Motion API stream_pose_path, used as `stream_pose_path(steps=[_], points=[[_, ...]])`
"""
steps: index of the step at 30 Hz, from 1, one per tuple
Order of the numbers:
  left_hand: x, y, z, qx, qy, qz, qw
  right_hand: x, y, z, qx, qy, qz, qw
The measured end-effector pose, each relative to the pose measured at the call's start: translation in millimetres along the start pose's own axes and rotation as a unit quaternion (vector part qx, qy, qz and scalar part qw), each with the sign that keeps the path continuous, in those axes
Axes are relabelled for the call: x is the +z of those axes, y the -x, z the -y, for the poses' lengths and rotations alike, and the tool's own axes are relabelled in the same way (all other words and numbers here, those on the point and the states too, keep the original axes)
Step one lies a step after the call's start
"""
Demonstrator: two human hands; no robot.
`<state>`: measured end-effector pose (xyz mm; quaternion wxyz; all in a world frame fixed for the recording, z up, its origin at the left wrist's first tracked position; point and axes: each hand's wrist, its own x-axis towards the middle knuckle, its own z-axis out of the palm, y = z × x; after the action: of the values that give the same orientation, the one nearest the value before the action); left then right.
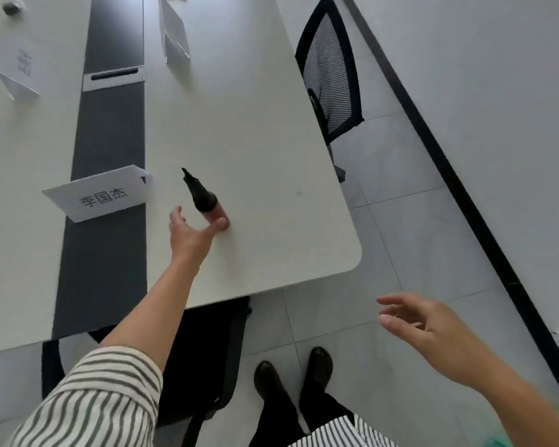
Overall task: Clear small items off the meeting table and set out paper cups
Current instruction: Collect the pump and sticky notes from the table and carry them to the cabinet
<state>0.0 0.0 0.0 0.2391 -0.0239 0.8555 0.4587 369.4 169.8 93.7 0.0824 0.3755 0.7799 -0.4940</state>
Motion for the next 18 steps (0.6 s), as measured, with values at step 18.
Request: stream_pose_path(steps=[18], points=[[42.8, 39.3, -14.6, 0.142, -0.011, 0.183, 0.973, 54.0, 91.3, -19.8, 0.124, -0.101, -0.128, 0.979]])
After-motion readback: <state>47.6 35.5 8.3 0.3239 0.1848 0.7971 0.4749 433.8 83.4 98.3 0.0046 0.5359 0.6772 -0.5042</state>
